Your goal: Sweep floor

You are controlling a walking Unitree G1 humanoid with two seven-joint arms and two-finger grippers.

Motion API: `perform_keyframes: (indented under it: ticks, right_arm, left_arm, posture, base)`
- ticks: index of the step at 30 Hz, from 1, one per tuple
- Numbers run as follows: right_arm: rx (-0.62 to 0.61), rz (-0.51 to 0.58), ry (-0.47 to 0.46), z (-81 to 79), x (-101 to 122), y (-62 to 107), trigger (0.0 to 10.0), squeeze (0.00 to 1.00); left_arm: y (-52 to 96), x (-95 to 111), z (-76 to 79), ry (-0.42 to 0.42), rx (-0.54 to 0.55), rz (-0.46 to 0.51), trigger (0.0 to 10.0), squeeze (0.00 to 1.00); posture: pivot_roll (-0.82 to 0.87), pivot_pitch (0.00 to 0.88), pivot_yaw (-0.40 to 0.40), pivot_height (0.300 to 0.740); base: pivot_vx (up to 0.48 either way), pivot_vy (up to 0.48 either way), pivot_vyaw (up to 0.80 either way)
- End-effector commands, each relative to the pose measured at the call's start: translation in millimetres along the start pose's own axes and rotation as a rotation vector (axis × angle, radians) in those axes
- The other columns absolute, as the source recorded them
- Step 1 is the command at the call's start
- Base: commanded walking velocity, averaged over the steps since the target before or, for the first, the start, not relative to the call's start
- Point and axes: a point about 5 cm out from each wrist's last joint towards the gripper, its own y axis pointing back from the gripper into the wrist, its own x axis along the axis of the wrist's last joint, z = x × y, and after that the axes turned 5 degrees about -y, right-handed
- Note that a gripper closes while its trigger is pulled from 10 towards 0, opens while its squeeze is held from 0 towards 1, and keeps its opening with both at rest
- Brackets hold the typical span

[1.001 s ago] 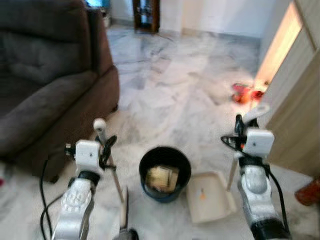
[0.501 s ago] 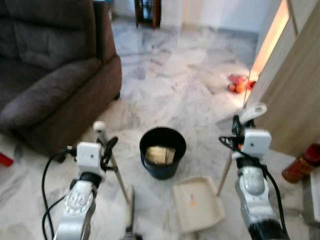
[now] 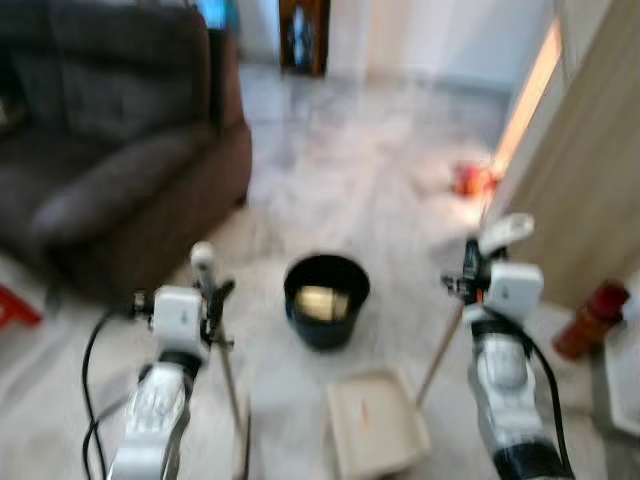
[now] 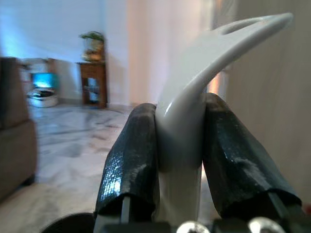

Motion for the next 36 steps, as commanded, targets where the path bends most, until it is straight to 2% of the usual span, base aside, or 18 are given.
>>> perform_keyframes:
  ticks: [1,10,26,36]
  right_arm:
    - [0.002,0.036,0.015,3.6,7.4,-5.4,10.0,0.00]
    - [0.000,0.025,0.017,4.1,6.2,-5.6,10.0,0.00]
    - [-0.003,0.015,0.022,3.7,4.8,-5.7,10.0,0.00]
    - [-0.004,0.015,0.021,3.2,5.1,-5.7,10.0,0.00]
  left_arm:
    - [-6.8,12.9,2.1,-0.013,-0.011,0.057,10.0,0.00]
    - [-8.7,12.0,2.3,-0.033,-0.013,0.051,10.0,0.00]
    - [-9.6,12.4,2.9,-0.042,-0.013,0.050,10.0,0.00]
    - [-9.5,12.7,3.2,-0.046,-0.017,0.050,10.0,0.00]
  posture:
    - [0.06,0.036,-0.006,0.740]
    - [0.06,0.030,-0.007,0.740]
    - [0.06,0.022,-0.006,0.740]
    - [0.06,0.031,-0.005,0.740]
  base:
    - [0.000,0.000,-0.80]
    - [0.000,0.000,-0.80]
    - [0.000,-0.324,-0.80]
    - [0.000,0.000,-0.80]
